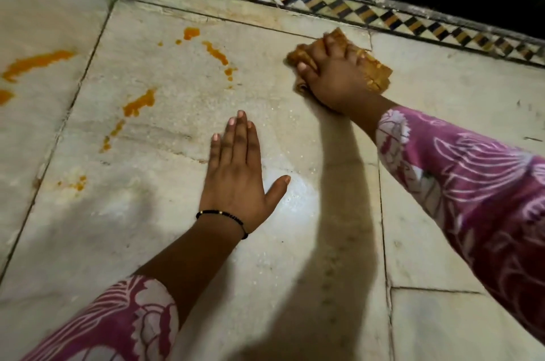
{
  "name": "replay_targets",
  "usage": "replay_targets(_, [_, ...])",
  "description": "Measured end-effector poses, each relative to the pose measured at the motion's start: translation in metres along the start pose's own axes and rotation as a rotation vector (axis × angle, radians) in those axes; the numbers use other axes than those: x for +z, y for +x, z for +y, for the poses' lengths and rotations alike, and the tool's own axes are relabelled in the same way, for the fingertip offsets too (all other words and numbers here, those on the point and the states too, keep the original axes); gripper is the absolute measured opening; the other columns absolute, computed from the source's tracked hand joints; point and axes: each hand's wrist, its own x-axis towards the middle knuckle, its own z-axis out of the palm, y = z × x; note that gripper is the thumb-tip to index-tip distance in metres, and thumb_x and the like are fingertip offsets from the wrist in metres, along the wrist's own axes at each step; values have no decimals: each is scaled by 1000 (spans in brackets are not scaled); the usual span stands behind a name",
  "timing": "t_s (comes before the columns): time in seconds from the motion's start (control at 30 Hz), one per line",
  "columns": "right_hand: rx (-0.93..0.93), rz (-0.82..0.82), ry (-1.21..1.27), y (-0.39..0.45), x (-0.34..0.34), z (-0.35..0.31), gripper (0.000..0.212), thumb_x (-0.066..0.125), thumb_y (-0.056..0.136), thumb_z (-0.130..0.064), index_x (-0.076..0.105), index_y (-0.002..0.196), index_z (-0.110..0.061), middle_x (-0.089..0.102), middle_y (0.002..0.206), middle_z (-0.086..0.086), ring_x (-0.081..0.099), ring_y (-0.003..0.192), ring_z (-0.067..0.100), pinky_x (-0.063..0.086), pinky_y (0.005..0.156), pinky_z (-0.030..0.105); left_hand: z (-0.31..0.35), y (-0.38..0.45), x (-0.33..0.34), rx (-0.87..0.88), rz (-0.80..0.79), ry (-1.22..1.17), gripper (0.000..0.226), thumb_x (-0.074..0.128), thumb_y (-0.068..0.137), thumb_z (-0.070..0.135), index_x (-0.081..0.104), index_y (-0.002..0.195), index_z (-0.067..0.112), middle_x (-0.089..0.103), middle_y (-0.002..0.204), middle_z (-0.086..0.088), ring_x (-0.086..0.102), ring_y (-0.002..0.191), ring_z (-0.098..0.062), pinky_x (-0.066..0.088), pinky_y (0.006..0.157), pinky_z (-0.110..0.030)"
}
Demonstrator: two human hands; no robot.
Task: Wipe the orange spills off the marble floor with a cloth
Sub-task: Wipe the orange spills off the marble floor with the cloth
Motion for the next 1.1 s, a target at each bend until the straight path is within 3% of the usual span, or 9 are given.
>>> replay_targets(0.17, [-386, -21, -62, -60, 17, -39, 56, 28, 92, -57, 31, 145, -39, 17, 159, 4, 6, 143, 42, 5, 114, 58, 1, -3, 0, -81, 20, -10, 101, 27, 84, 69, 8, 146, -8, 6, 154, -29, 7, 144, -38, 9, 117, -48])
replay_targets(0.33, [-578, -46, -3, -122, 15, 29, 51, 37, 92, -49, 38, 141, -38, 24, 156, 1, 20, 143, 33, 13, 115, 52, -2, -4, 2, -91, 37, -43, 102, 30, 84, 70, 6, 146, -7, 3, 155, -28, 3, 145, -36, 6, 118, -46])
replay_targets(0.47, [-402, 3, 40, -77, 3, 67, 56, 41, 89, -48, 36, 143, -32, 31, 153, 11, 31, 138, 36, 24, 112, 54, -1, -2, 3, -78, 35, -48, 102, 28, 84, 70, 5, 147, -7, 2, 155, -27, 4, 145, -36, 4, 118, -44])
replay_targets(0.6, [-178, 64, 13, -6, 1, 35, 54, 41, 94, -50, 34, 145, -33, 22, 157, 4, 22, 142, 33, 18, 116, 47, -1, -2, 2, -79, 19, -24, 101, 27, 84, 70, 9, 146, -7, 7, 154, -27, 9, 144, -36, 10, 117, -46])
replay_targets(0.8, [-500, -10, -77, -22, 16, -32, 58, 34, 88, -52, 34, 144, -36, 22, 157, 7, 21, 141, 37, 18, 113, 52, -1, -2, 1, -83, 22, -33, 100, 25, 83, 69, 10, 146, -7, 11, 155, -26, 11, 144, -35, 10, 117, -45])
replay_targets(0.93, [-707, -74, -81, -85, 17, -2, 58, 35, 87, -46, 35, 144, -32, 25, 156, 6, 19, 142, 38, 14, 113, 51, -4, -4, 3, -66, 36, -50, 98, 25, 85, 69, 11, 146, -6, 11, 155, -26, 11, 144, -35, 10, 116, -45])
replay_targets(1.0, [-701, -53, -84, -97, 13, 21, 58, 38, 88, -44, 36, 144, -29, 34, 152, 11, 29, 138, 39, 20, 112, 52, -3, -4, 4, -63, 52, -59, 97, 25, 86, 68, 10, 146, -6, 11, 155, -25, 12, 144, -35, 11, 116, -45])
replay_targets(1.1, [-496, 17, -29, -63, 2, 32, 54, 41, 91, -37, 37, 144, -26, 40, 147, 15, 38, 132, 38, 29, 110, 50, -1, -3, 4, -69, 50, -73, 95, 25, 87, 67, 8, 146, -6, 10, 155, -26, 11, 144, -35, 10, 117, -45])
